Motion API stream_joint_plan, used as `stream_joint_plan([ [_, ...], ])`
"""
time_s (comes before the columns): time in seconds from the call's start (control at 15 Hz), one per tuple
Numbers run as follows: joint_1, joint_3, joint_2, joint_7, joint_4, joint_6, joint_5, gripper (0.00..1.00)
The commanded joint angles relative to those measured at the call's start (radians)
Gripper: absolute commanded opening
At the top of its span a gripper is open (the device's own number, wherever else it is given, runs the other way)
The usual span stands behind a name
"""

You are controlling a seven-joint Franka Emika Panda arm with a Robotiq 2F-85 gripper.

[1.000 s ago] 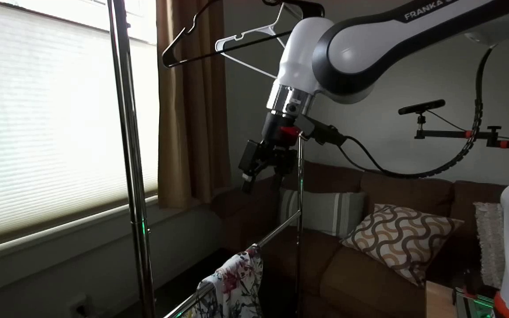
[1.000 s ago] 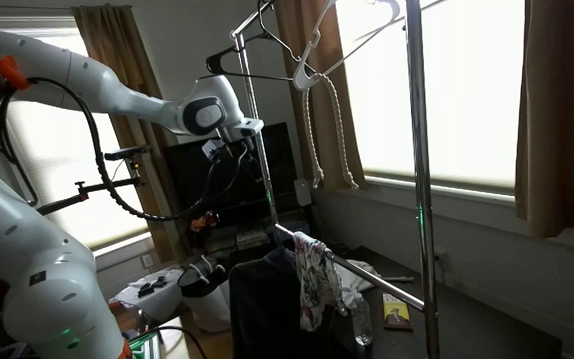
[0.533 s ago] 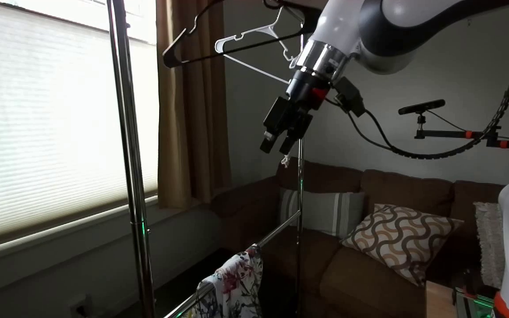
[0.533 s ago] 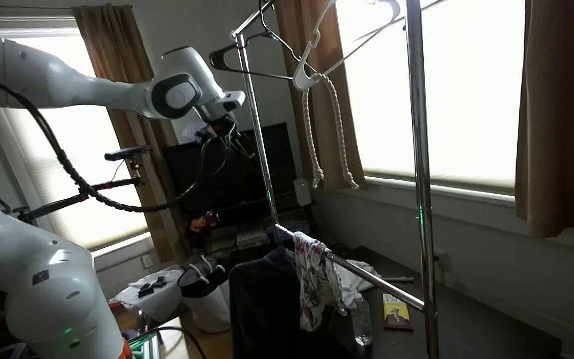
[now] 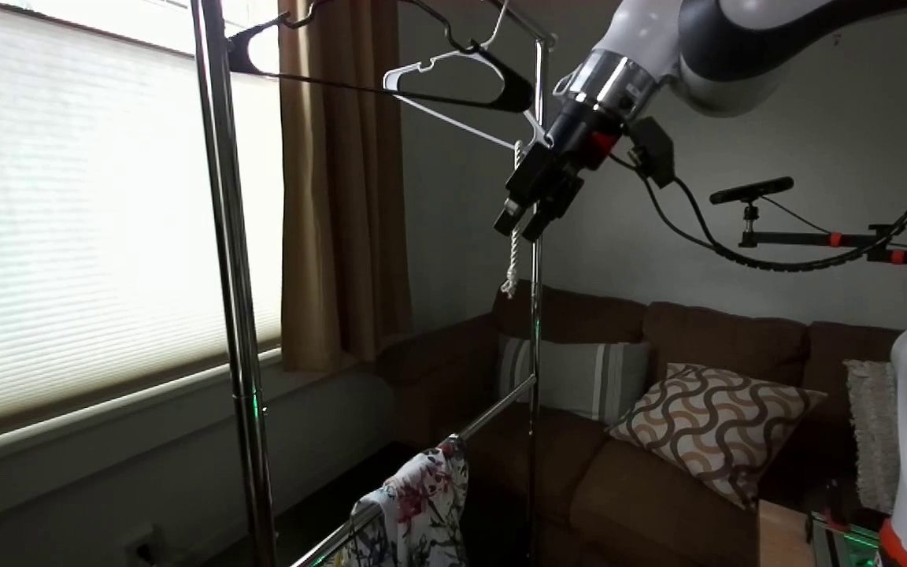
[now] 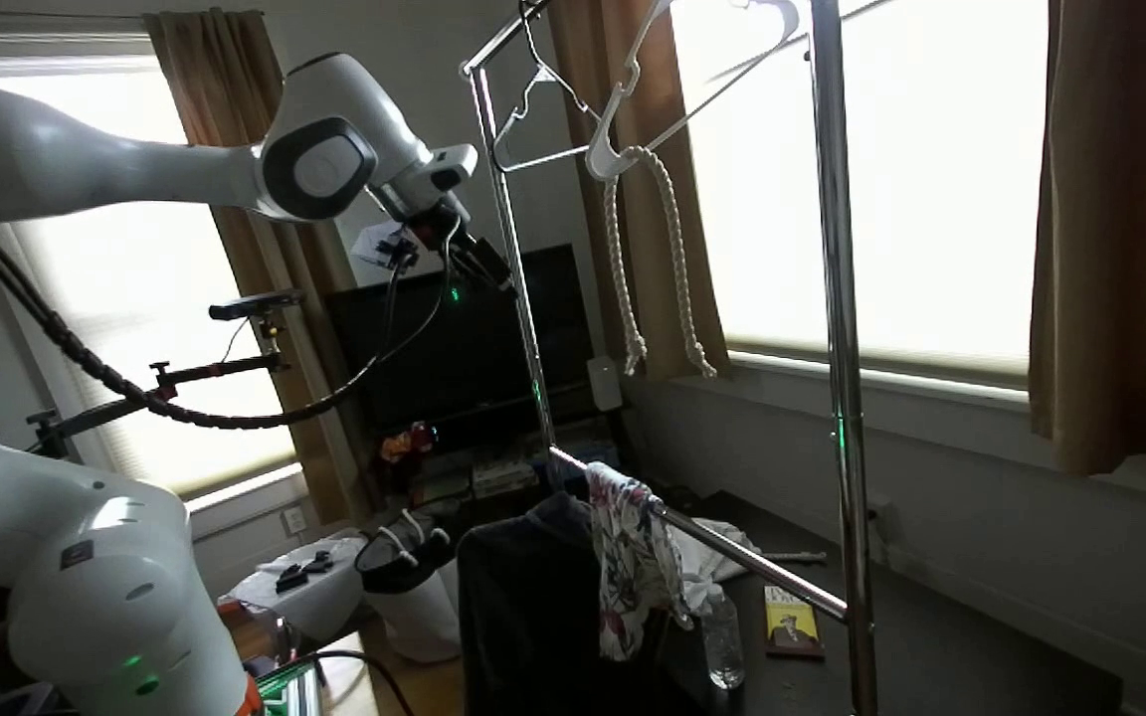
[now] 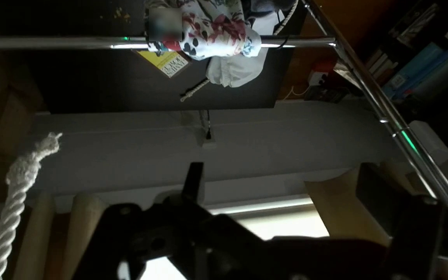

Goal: Pick up the black coat hanger from the top rail and hang it on the bottom rail

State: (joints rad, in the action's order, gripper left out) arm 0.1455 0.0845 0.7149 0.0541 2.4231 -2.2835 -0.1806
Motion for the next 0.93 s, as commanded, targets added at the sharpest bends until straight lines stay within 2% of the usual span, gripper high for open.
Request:
stream_joint_plan([
  [0.0,0.066,-0.042,0.135,-0.154,0.05,-0.005,-0.005,1.0],
  [0.13,0.082,-0.041,0.18,-0.205,0.054,-0.027,0.005,1.0],
  [0.2,0.055,-0.031,0.104,-0.154,0.0,0.001,0.003,1.0],
  [0.4,0.058,-0.031,0.122,-0.157,0.0,0.001,0.003,1.0],
  [0.47,0.079,-0.058,0.124,-0.158,-0.012,-0.001,-0.037,1.0],
  [0.73,0.051,-0.094,0.161,-0.114,-0.047,-0.098,-0.086,1.0],
  [0.87,0.063,-0.12,0.175,-0.116,-0.077,-0.164,-0.115,1.0],
])
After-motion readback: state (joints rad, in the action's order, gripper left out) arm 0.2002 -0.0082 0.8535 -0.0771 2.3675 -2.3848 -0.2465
